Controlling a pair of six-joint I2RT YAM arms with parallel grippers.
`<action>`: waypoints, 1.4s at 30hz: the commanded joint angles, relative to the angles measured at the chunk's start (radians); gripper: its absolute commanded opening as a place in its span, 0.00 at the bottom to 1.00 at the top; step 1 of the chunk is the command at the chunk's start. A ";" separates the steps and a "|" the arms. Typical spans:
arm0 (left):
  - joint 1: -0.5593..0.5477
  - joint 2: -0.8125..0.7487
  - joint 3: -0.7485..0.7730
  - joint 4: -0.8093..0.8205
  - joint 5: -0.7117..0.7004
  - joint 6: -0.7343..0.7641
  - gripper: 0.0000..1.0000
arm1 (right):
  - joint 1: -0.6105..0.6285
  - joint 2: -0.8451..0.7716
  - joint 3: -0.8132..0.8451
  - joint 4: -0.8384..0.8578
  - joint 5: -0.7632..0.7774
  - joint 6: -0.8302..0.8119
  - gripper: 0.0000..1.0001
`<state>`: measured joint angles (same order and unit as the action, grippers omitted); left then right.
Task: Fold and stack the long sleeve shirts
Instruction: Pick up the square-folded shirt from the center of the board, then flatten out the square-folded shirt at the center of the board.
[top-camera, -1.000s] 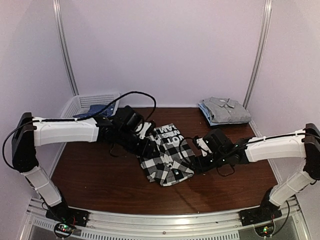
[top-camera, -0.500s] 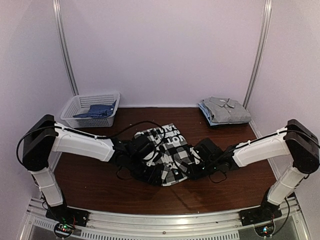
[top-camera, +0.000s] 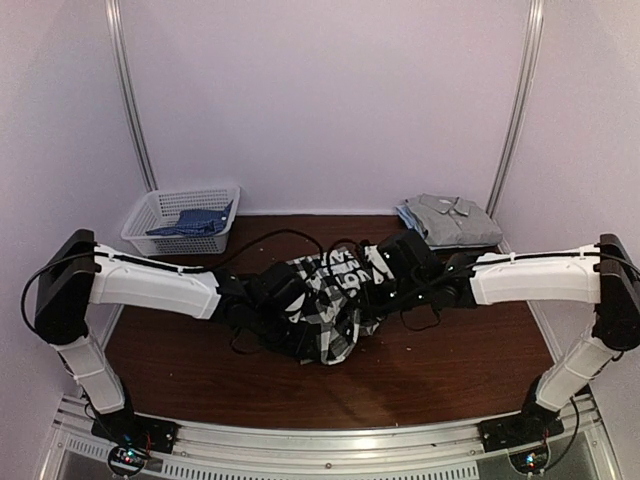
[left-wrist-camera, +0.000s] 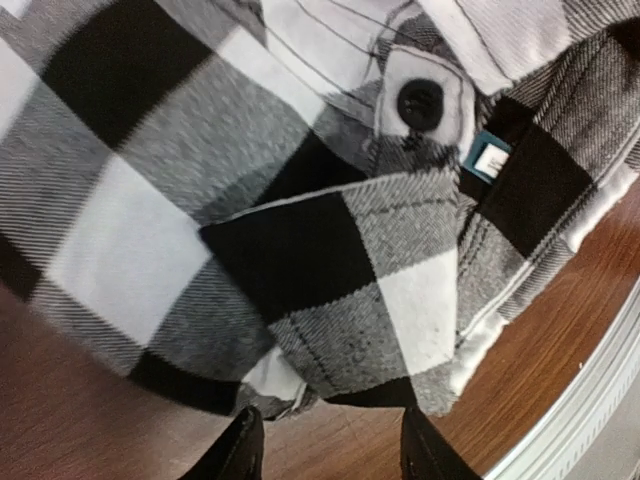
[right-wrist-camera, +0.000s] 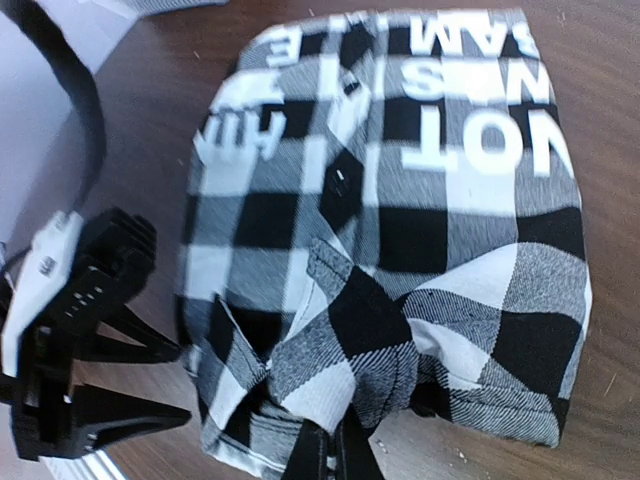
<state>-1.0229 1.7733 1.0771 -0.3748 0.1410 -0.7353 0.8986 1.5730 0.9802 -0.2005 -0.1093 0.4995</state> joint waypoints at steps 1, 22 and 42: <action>0.004 -0.197 0.023 -0.004 -0.208 -0.040 0.47 | 0.000 -0.046 0.170 -0.011 0.040 -0.028 0.00; 0.047 -0.045 0.022 0.077 -0.297 0.005 0.62 | -0.284 0.691 1.140 0.068 0.112 -0.072 0.00; -0.012 0.184 0.272 -0.059 -0.231 0.137 0.06 | -0.303 0.719 1.206 -0.010 0.183 -0.188 0.00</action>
<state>-0.9848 2.0357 1.3575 -0.4095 -0.1665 -0.6514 0.5987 2.3508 2.1746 -0.1738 0.0040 0.3592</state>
